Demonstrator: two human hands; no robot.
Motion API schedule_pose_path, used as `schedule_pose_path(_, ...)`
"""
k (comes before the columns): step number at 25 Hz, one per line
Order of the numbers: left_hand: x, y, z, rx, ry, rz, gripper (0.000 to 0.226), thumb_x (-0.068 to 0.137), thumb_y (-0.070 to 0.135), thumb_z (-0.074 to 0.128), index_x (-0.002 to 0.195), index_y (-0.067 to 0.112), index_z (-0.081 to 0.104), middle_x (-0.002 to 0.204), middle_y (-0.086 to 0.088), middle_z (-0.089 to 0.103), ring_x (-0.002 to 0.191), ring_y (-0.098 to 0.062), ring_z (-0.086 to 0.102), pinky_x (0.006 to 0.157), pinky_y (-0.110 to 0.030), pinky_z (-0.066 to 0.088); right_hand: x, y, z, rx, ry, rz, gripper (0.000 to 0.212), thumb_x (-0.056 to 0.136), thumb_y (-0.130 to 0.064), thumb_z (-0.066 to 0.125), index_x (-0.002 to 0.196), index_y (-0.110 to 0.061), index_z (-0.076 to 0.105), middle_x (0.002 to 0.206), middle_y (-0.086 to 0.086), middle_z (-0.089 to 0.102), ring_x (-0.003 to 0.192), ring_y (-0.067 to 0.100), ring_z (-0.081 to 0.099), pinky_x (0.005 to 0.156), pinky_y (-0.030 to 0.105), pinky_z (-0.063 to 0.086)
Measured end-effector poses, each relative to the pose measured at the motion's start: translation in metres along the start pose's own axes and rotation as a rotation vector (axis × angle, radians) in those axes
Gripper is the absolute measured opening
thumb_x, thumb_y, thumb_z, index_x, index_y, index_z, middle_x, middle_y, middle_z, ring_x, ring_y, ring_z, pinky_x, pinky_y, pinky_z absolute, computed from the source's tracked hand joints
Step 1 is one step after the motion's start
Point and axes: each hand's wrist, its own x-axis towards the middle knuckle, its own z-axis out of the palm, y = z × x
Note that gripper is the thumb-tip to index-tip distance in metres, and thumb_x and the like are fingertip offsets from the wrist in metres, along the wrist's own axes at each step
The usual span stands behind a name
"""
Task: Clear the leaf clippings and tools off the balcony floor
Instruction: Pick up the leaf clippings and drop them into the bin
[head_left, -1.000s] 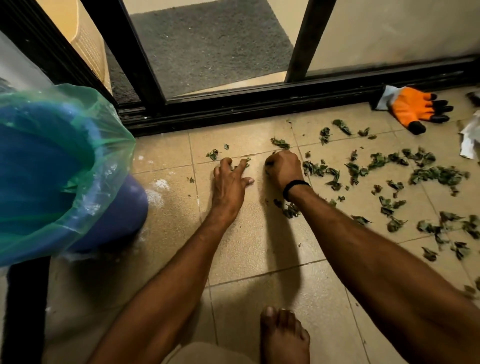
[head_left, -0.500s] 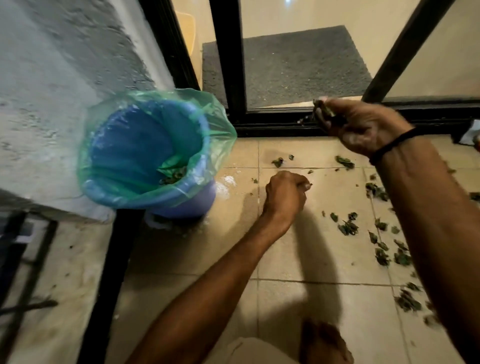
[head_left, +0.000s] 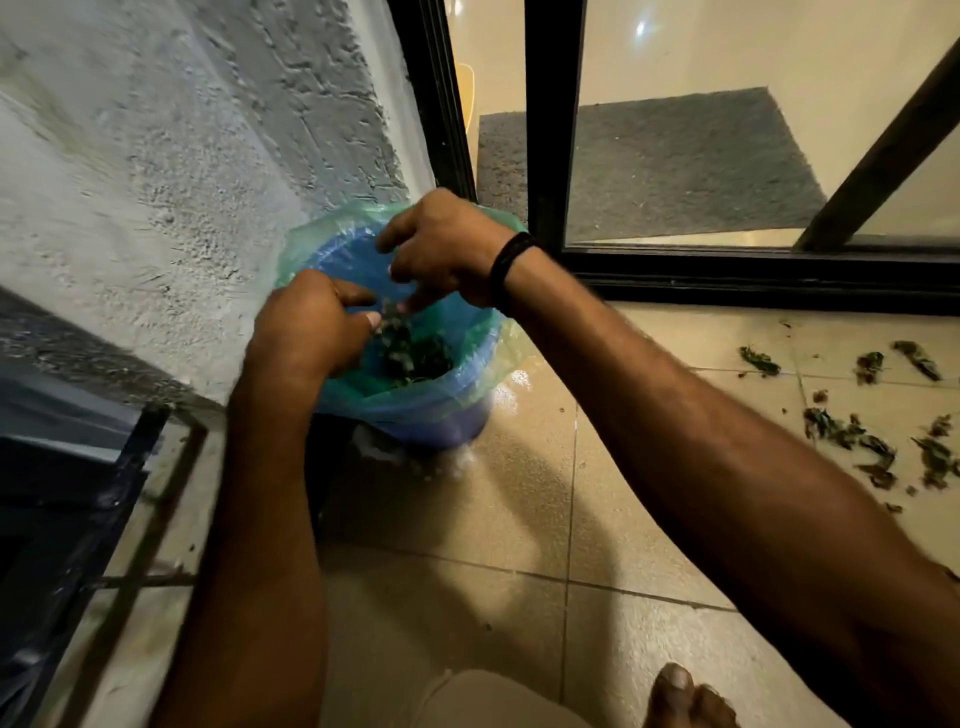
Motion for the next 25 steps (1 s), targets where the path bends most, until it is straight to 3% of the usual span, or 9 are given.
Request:
schedule_pose_path(3,0.001,0.001,0.021,0.017,0.126,0.012,0.041,0.082,0.038,0.065,0.123,0.031,0.068,0.111,-0.005,0.074,0.094,-0.03,0.072,0.092,-0.044,0.057,-0.022,0.01,-0.036,0.336,0.149,-0.064,0.024,0.087,0.005,0.061,0.109,-0.002,0.067,0.109,0.015,0.068,0.086,0.023,0.071,0.07,0.033,0.062)
schedule_pose_path(7,-0.04,0.065,0.043,-0.387,0.339,0.354,0.03,0.088,0.039,0.062,0.113,0.027,0.072,0.096,0.003,0.076,0.083,-0.017,0.074,0.079,-0.04,0.061,-0.059,0.076,-0.109,0.692,0.45,-0.046,0.017,0.094,0.001,0.056,0.109,0.002,0.064,0.111,0.015,0.062,0.099,0.023,0.067,0.076,0.026,0.059)
schedule_pose_path(8,-0.055,0.083,0.052,-0.469,0.264,0.439,0.024,0.091,0.035,0.064,0.111,0.026,0.073,0.093,0.004,0.075,0.076,-0.013,0.073,0.072,-0.037,0.061,-0.064,0.106,-0.123,0.711,0.524,0.019,0.015,0.094,0.002,0.056,0.106,0.001,0.064,0.109,0.015,0.062,0.1,0.024,0.066,0.076,0.026,0.059)
schedule_pose_path(10,-0.079,0.112,0.081,-0.55,-0.055,0.512,0.02,0.095,0.022,0.066,0.113,0.02,0.072,0.091,0.003,0.072,0.068,-0.01,0.072,0.06,-0.032,0.061,-0.075,0.184,-0.136,0.574,0.698,0.219,0.011,0.091,0.005,0.059,0.091,-0.003,0.067,0.098,0.014,0.066,0.097,0.027,0.067,0.077,0.032,0.06)
schedule_pose_path(12,-0.082,0.119,0.121,-0.469,-0.317,0.477,0.025,0.094,0.016,0.067,0.118,0.015,0.071,0.094,0.001,0.072,0.068,-0.012,0.072,0.065,-0.034,0.063,-0.09,0.268,-0.13,0.31,0.83,0.469,0.008,0.086,0.0,0.065,0.085,-0.006,0.071,0.096,0.016,0.071,0.096,0.031,0.069,0.085,0.044,0.058)
schedule_pose_path(14,-0.059,0.108,0.169,-0.246,-0.359,0.451,0.029,0.092,0.019,0.067,0.121,0.017,0.07,0.103,-0.002,0.073,0.083,-0.016,0.073,0.083,-0.037,0.06,-0.112,0.326,-0.106,0.134,0.817,0.658,0.01,0.083,-0.011,0.073,0.093,-0.01,0.075,0.101,0.013,0.073,0.098,0.028,0.069,0.091,0.043,0.056)
schedule_pose_path(16,-0.032,0.088,0.214,0.013,-0.316,0.355,0.038,0.092,0.024,0.068,0.129,0.017,0.065,0.116,-0.006,0.071,0.103,-0.023,0.067,0.096,-0.033,0.051,-0.119,0.356,-0.076,0.016,0.703,0.714,0.027,0.084,-0.02,0.074,0.11,-0.011,0.072,0.111,0.011,0.071,0.107,0.026,0.065,0.095,0.038,0.053)
schedule_pose_path(20,-0.005,0.049,0.276,0.115,-0.241,0.151,0.051,0.096,0.022,0.064,0.142,0.008,0.049,0.137,-0.018,0.053,0.121,-0.033,0.055,0.101,-0.037,0.044,-0.075,0.354,-0.049,-0.116,0.592,0.561,0.053,0.089,-0.027,0.07,0.135,-0.008,0.053,0.137,0.015,0.053,0.123,0.03,0.052,0.105,0.04,0.045)
schedule_pose_path(25,-0.008,0.032,0.304,0.179,-0.159,0.204,0.045,0.1,0.018,0.053,0.144,0.011,0.046,0.138,-0.013,0.042,0.122,-0.028,0.047,0.1,-0.038,0.044,0.001,0.32,-0.026,-0.258,0.469,0.364,0.042,0.096,-0.033,0.057,0.131,-0.01,0.05,0.139,0.014,0.04,0.129,0.032,0.035,0.107,0.042,0.037)
